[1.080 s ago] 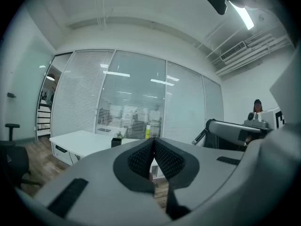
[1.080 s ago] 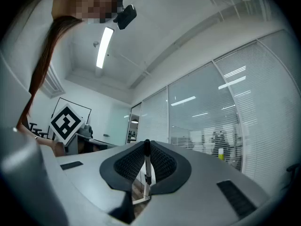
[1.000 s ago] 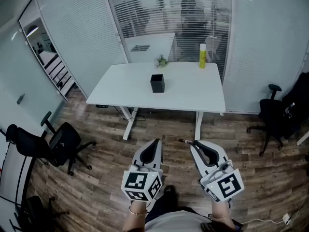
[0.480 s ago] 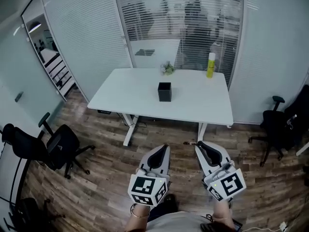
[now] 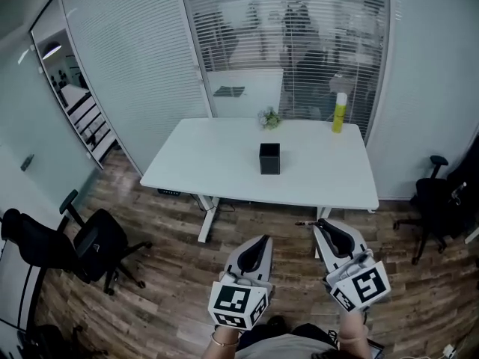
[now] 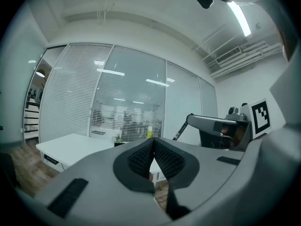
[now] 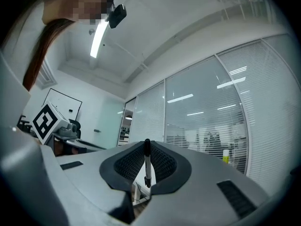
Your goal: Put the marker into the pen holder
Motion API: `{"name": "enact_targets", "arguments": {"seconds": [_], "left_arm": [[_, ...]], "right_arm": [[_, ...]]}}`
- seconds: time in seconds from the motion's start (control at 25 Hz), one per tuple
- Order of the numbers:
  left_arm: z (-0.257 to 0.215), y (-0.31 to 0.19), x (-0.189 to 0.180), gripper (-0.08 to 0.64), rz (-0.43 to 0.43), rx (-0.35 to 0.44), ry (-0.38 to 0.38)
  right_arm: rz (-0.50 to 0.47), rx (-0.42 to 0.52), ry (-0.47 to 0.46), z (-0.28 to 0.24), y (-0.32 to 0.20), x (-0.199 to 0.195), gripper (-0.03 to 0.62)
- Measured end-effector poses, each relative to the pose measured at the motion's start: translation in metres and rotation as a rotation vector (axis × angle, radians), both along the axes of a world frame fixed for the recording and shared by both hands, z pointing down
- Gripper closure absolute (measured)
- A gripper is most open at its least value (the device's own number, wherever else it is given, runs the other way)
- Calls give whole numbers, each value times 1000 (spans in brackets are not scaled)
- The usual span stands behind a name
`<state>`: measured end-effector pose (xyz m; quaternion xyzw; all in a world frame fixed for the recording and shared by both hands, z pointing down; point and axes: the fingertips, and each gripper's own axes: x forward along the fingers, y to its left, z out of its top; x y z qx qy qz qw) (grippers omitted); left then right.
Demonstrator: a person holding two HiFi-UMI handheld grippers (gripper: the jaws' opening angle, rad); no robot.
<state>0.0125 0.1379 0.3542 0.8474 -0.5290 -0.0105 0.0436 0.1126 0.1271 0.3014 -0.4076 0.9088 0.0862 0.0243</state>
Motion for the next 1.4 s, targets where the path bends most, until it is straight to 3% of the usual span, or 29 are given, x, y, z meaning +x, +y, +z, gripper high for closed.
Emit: {"name": "enact_targets", "arguments": {"seconds": [0.32, 0.6, 1.4], "left_arm": [[1, -32, -21, 540, 36, 2, 13], [5, -61, -17, 540, 69, 3, -3], [6, -218, -18, 540, 45, -22, -14]], "right_arm": [[28, 22, 19, -7, -35, -28, 532], [14, 10, 28, 2, -67, -41, 532], [-40, -4, 10, 9, -221, -56, 532]]}}
